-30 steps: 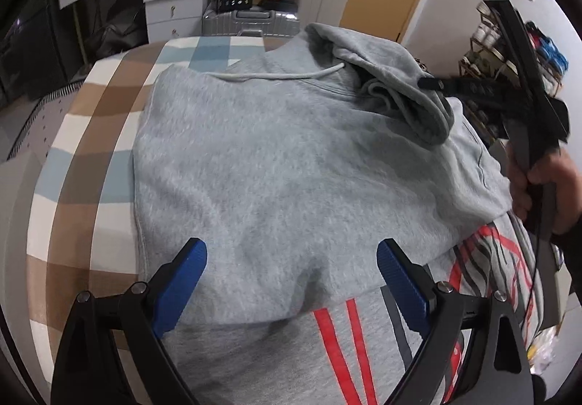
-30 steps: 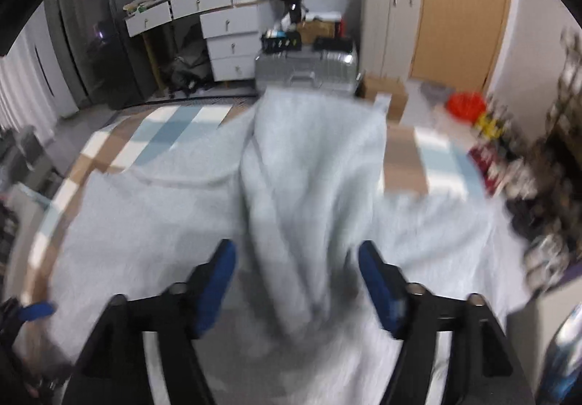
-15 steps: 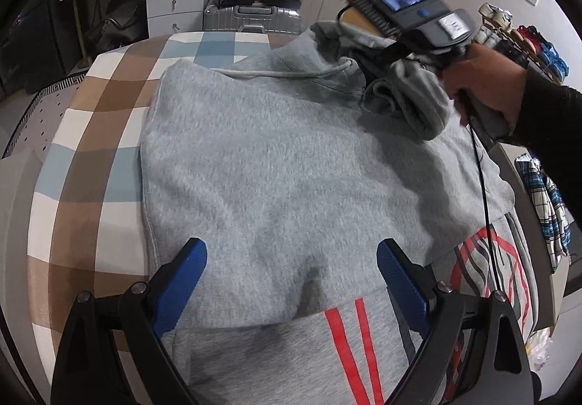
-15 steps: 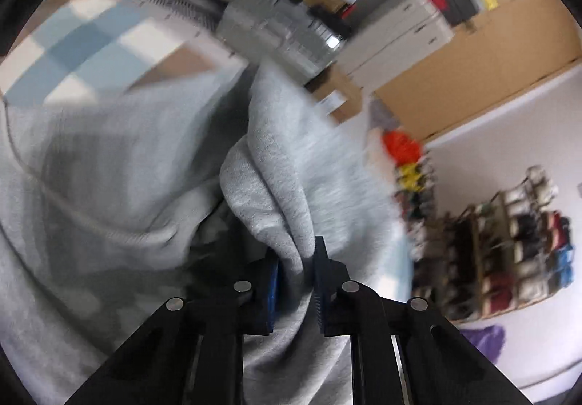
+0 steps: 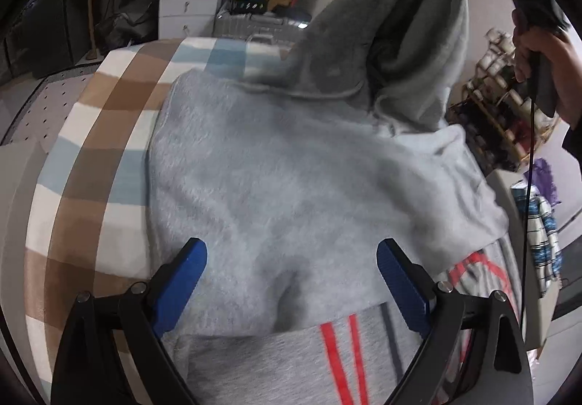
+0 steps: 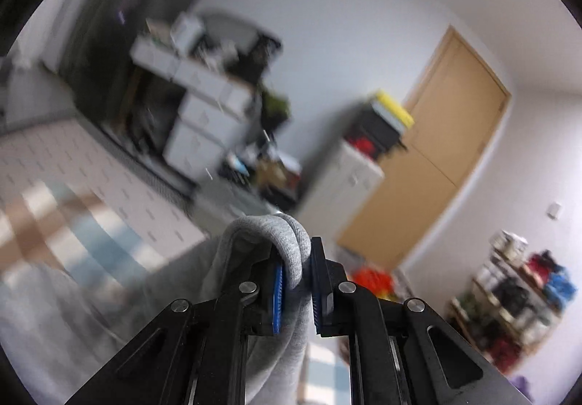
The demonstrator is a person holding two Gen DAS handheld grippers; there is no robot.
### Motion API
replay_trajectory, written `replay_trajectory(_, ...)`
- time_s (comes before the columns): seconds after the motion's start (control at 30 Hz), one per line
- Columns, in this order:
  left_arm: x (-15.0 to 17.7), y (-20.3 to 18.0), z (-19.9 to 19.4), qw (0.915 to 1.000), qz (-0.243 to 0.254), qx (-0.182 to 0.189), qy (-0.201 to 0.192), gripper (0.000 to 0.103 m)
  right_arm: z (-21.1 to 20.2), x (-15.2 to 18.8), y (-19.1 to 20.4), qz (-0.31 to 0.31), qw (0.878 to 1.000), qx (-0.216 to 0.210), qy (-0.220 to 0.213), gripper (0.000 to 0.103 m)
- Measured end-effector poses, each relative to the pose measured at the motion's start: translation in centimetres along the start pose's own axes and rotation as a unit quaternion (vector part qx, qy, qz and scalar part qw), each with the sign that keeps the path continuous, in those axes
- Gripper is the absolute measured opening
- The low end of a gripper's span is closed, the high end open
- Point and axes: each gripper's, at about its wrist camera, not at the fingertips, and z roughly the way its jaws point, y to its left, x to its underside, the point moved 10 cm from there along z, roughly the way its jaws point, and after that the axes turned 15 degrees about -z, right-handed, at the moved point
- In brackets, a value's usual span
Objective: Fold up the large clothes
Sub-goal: 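Carry the hood over the hoodie body with the right gripper and lay it down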
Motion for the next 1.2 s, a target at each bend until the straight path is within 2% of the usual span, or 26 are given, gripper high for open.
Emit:
replay_trajectory(0.1,-0.8,-1.2,-0.9,0.9996,0.018,0.009,-0.02,0.092,-3.0,-1.6,-0.3,-0.013,0.999,-0.015,-0.037,0.012)
replay_trajectory(0.27,-4.2,-4.7,-2.9,0.9967,0.048,0.021,-0.063,0.092,-5.2,-1.9,1.4,-0.059,0.997,-0.023,-0.05,0.012)
replay_trajectory(0.33,-6.1,-5.7,-3.9,0.9949,0.048,0.02,-0.086,0.092,-5.4,-1.8,1.2,-0.061,0.997,-0.024,-0.052,0.012)
replay_trajectory(0.43,-8.9,-6.4,-4.5,0.993,0.038,-0.002,-0.111,0.092,-6.8,-1.2,0.7,-0.044,0.997,-0.028,-0.059,0.012)
replay_trajectory(0.6,-11.0,-7.6,-3.0,0.9948,0.023,-0.003,-0.099,0.092,-10.7,0.4,0.1,-0.019,0.995,-0.038,-0.093,0.012)
replay_trajectory(0.67,-10.5,-8.9,-1.6,0.9969,0.032,0.014,-0.071,0.092,-11.4,1.1,0.1,-0.004,0.994,-0.047,-0.095,0.012)
replay_trajectory(0.73,-10.2,-9.9,-0.4,0.9969,0.045,-0.005,-0.064,0.092,-11.8,1.7,0.3,-0.004,0.995,-0.053,-0.09,0.012)
replay_trajectory(0.83,-10.7,-10.5,0.4,0.9946,0.049,-0.041,-0.082,0.092,-12.5,1.8,0.7,-0.007,0.994,-0.057,-0.094,0.012)
replay_trajectory(0.97,-10.9,-10.8,2.5,0.9967,0.038,-0.052,-0.048,0.092,-13.0,1.7,0.4,0.007,0.993,-0.063,-0.096,0.012)
replay_trajectory(1.0,-11.4,-10.2,2.7,0.9947,0.032,-0.077,-0.061,0.092,-13.1,1.8,0.3,0.009,0.993,-0.062,-0.097,0.012)
replay_trajectory(1.07,-12.5,-9.7,2.2,0.9905,0.025,-0.096,-0.095,0.092,-13.2,1.9,0.1,0.012,0.993,-0.061,-0.096,0.012)
replay_trajectory(1.2,-13.6,-8.2,0.7,0.9886,-0.008,-0.085,-0.124,0.092,-14.2,2.1,0.1,0.008,0.993,-0.055,-0.107,0.012)
